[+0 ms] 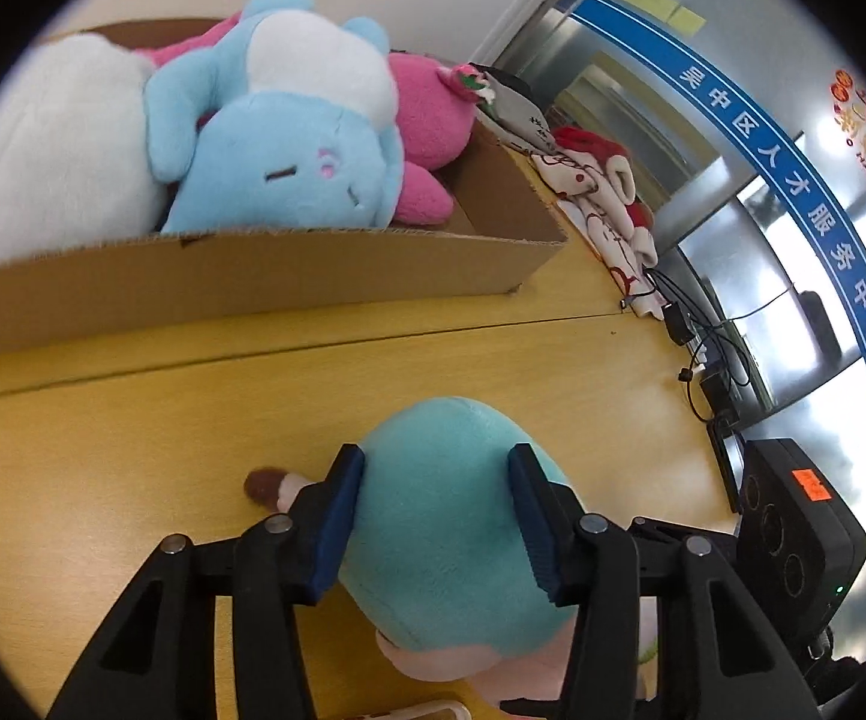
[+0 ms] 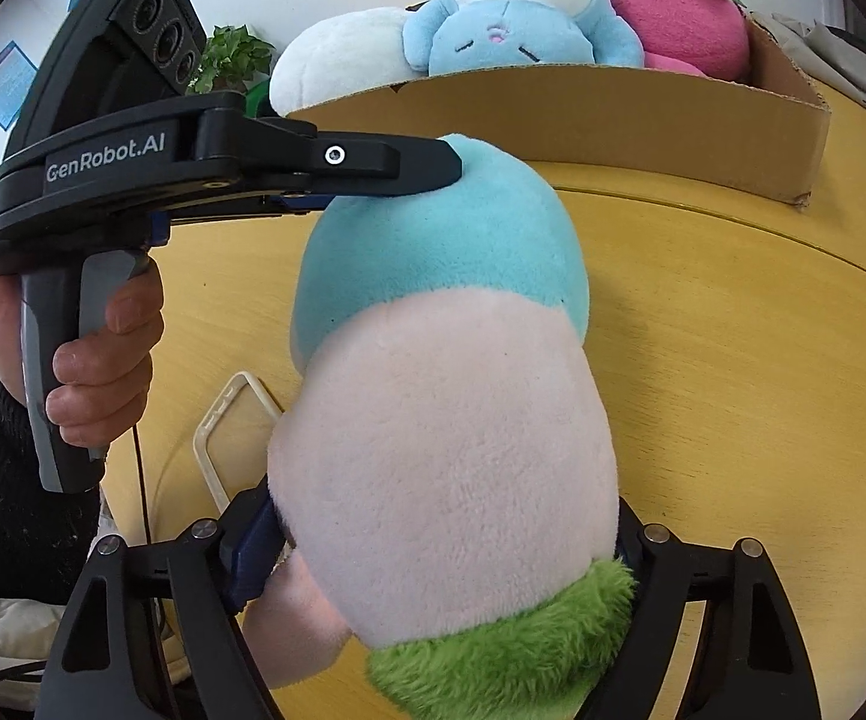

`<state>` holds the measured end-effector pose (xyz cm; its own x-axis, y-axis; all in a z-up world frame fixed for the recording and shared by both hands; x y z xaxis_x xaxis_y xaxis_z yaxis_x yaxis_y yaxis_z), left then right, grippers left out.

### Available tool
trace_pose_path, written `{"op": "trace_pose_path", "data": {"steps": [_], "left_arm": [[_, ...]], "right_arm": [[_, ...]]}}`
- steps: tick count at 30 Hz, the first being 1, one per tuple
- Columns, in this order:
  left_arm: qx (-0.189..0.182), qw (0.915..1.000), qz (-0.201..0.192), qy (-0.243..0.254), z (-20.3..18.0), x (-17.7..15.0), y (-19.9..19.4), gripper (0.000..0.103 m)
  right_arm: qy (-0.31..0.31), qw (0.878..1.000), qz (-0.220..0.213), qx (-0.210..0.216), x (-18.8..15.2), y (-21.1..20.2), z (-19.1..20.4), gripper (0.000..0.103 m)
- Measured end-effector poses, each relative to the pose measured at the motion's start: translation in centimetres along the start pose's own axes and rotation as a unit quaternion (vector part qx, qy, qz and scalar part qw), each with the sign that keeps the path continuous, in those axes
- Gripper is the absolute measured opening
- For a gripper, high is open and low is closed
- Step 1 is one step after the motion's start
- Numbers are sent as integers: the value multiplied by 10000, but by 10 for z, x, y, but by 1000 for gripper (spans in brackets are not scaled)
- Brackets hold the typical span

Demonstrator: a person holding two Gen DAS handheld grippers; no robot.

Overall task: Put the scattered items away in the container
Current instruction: 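Lift the teal-and-pink plush with both grippers and carry it over the box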

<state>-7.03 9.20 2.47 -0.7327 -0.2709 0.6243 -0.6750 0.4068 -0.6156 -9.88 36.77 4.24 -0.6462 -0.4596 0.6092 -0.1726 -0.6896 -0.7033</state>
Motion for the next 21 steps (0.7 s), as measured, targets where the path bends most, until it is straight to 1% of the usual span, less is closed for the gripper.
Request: {"op": "trace_pose_path", "data": {"steps": [3,5,7,10,12,15,17,19,21], "left_arm": [[-22,9998,-137,120,-11,13,-10,45],[-21,9990,-303,315,-24,29,-19,45],[-11,9967,-508,625,-42,53,-30,45],[-27,9902,-824,1126,-74,97,-43,45],[-27,9824,-1066,1532,-98,130,-52,44],[-54,9710,-1382,1950,-125,176,-61,43],[-87,9662,-1505,2091,-136,202,-61,43],[-86,9635,-1578,2162,-144,225,-56,43],[-34,9619,-1624,2201,-147,241,-48,43]], "right_arm": [[-25,9997,-231,2,1,-7,10,87],[-80,9989,-457,4,11,-19,11,87],[-173,9973,-712,-20,27,-32,12,87],[-373,9923,-1171,-147,63,-58,10,87],[-545,9873,-1458,-325,94,-76,11,87],[-759,9781,-1864,-531,137,-104,2,87],[-791,9735,-2068,-581,160,-116,-5,87],[-801,9700,-2210,-618,182,-123,-13,87],[-786,9679,-2302,-633,198,-121,-25,87]]}}
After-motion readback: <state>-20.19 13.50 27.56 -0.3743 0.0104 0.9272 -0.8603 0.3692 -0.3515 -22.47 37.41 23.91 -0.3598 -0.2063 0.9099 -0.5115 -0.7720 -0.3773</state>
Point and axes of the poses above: each gripper's, at about its wrist camera, not at the fingertips, and y roughly the way its jaws point, z to its left, x to its top, the point moved 2 cm from there along y, roughly the way its jaws point, and after that the axes turned 12 degrees about -z, right-handed, at the moved point
